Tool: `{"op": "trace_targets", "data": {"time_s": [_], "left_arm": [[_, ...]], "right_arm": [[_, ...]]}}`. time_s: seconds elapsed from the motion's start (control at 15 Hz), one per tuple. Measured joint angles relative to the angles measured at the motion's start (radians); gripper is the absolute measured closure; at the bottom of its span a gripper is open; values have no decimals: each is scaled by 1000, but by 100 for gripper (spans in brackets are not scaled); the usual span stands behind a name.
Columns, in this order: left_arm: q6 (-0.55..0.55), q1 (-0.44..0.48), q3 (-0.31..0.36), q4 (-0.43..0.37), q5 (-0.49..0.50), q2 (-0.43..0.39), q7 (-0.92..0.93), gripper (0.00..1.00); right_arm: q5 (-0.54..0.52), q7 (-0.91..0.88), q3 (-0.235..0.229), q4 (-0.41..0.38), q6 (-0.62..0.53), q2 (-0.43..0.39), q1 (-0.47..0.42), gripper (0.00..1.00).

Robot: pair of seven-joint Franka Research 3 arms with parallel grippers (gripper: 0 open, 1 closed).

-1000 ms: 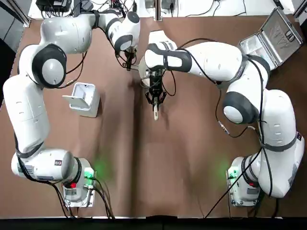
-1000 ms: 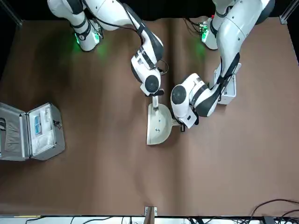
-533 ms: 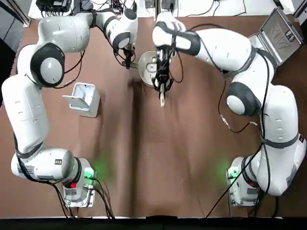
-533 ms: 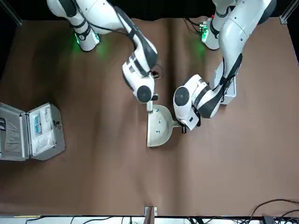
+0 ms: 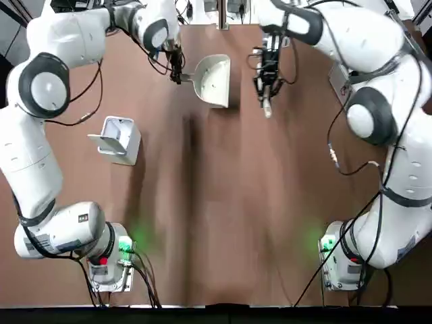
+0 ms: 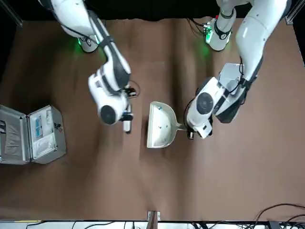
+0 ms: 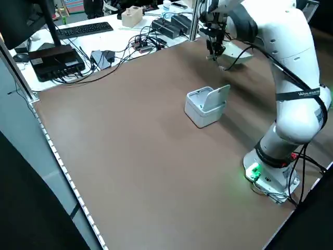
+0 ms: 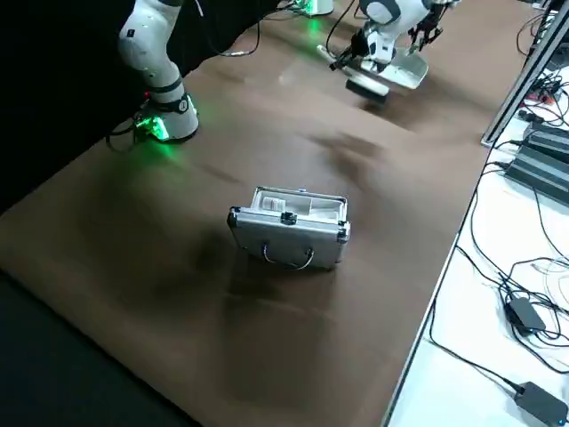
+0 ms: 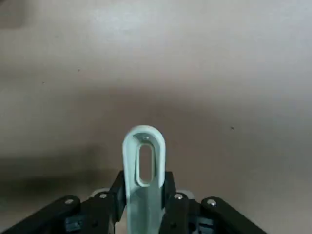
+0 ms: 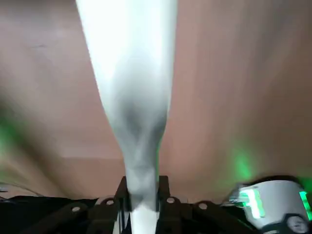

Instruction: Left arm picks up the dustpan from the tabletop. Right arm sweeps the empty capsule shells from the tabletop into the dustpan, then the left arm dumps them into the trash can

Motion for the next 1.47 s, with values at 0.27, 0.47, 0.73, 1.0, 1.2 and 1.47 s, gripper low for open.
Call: {"op": "trace_targets", "data": {"time_s": [0.27,0.47,0.73,1.0,1.2,1.47], "left_arm": [[0,164,-132,2,-75,0,147,66],[-1,240,-189,4,-125,0,223,66],[-47,320,-238,30,-161,0,302,66],[-127,365,-244,83,-175,0,370,66],[-166,419,-245,110,-176,0,425,66],[-233,510,-246,130,-176,0,534,66]], "right_arm": [[-86,-227,-3,-330,117,-172,-153,74],[-117,-344,-3,-537,241,-224,-181,74],[-120,-399,11,-717,318,-244,-174,74],[-120,-400,14,-801,322,-299,-168,74],[-120,-400,14,-819,338,-315,-168,74],[-106,-370,17,-823,386,-315,-151,74]]}}
